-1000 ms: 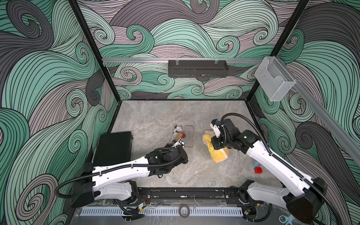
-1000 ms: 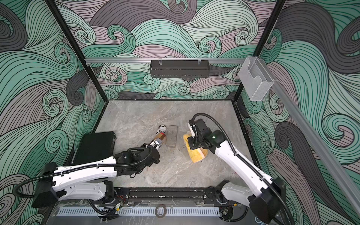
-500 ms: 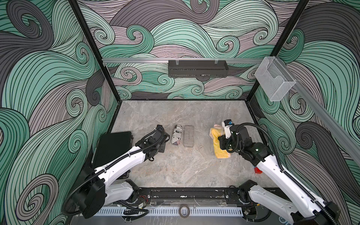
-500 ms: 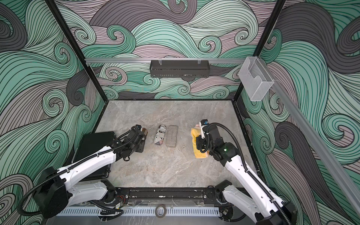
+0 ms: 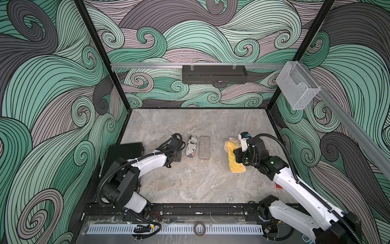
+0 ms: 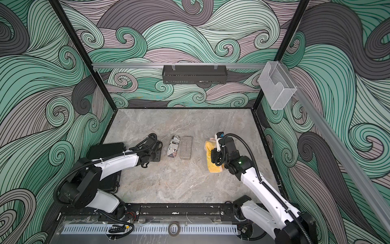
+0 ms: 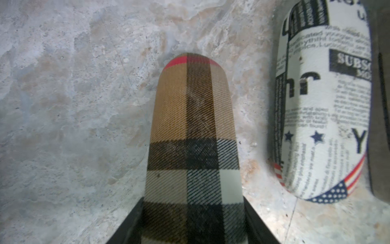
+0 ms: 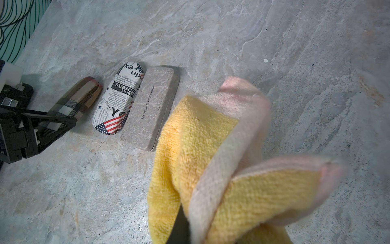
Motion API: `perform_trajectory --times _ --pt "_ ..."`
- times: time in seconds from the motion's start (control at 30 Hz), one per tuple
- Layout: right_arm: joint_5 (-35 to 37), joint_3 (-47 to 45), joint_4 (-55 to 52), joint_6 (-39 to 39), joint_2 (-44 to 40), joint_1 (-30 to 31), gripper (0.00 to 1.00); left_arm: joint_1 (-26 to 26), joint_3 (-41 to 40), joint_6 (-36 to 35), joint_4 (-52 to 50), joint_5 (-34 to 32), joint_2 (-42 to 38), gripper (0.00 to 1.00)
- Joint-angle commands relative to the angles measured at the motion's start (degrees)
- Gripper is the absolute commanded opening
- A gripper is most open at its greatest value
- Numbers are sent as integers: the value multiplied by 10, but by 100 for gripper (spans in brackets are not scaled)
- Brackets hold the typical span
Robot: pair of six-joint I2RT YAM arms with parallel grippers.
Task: Wipe the eyeglass case
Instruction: Place the cleaning item at the center of the board.
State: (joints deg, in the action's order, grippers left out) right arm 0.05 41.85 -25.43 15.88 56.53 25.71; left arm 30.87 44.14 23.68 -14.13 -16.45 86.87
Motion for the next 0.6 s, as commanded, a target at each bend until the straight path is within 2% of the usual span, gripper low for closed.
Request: perform_trajectory --times 0.0,0.27,0.5,0.57 --pt "-26 -7 31 17 27 -10 0 -6 11 15 22 12 24 56" --pt "-22 -24 46 37 111 -23 0 -6 -5 32 33 17 25 68" --pt "-14 -55 100 52 138 -27 20 -6 -13 38 12 16 -16 75" --pt "-10 -54 96 50 132 -26 29 -6 -14 39 3 15 -41 79"
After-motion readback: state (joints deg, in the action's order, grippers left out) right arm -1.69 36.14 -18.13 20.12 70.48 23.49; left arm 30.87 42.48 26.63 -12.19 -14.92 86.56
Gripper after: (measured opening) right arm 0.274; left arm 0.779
